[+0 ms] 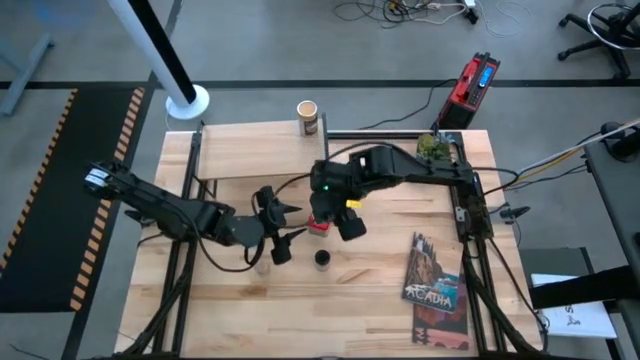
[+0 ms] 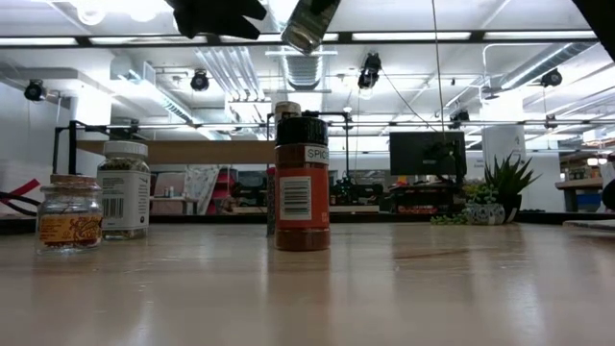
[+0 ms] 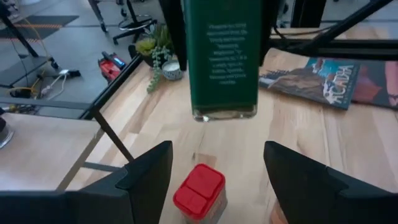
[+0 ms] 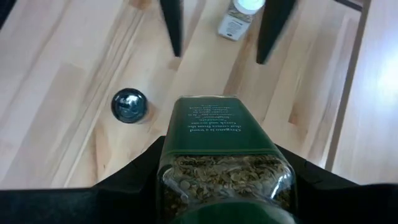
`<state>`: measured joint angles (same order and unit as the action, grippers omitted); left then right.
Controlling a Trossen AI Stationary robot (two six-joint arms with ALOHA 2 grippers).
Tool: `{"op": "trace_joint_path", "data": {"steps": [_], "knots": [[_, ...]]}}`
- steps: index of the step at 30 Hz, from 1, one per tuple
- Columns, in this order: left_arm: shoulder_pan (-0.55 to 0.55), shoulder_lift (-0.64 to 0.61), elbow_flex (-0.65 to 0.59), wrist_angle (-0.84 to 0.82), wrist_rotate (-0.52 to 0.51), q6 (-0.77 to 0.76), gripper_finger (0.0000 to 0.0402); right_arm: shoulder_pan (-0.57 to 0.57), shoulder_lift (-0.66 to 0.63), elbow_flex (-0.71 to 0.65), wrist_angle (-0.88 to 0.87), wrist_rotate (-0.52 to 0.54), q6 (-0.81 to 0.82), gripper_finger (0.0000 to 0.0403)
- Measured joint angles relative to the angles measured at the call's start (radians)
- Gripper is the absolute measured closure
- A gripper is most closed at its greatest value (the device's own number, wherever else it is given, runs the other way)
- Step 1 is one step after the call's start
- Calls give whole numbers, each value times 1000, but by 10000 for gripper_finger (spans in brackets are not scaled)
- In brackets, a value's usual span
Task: Shelf spices
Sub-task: Put the green seasoning bottle on the shelf
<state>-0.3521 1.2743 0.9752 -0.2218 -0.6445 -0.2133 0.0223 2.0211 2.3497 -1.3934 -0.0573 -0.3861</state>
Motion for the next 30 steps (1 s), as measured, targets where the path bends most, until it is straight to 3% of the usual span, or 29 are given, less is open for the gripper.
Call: {"op": "trace_joint_path", "data": {"steps": [15, 30], "knots": [[11, 1, 0, 153, 18, 48, 119, 18, 2, 0, 73, 34, -16, 224], [49, 28, 8, 151, 56, 49, 144, 20, 14, -1, 156, -3, -14, 224]]}}
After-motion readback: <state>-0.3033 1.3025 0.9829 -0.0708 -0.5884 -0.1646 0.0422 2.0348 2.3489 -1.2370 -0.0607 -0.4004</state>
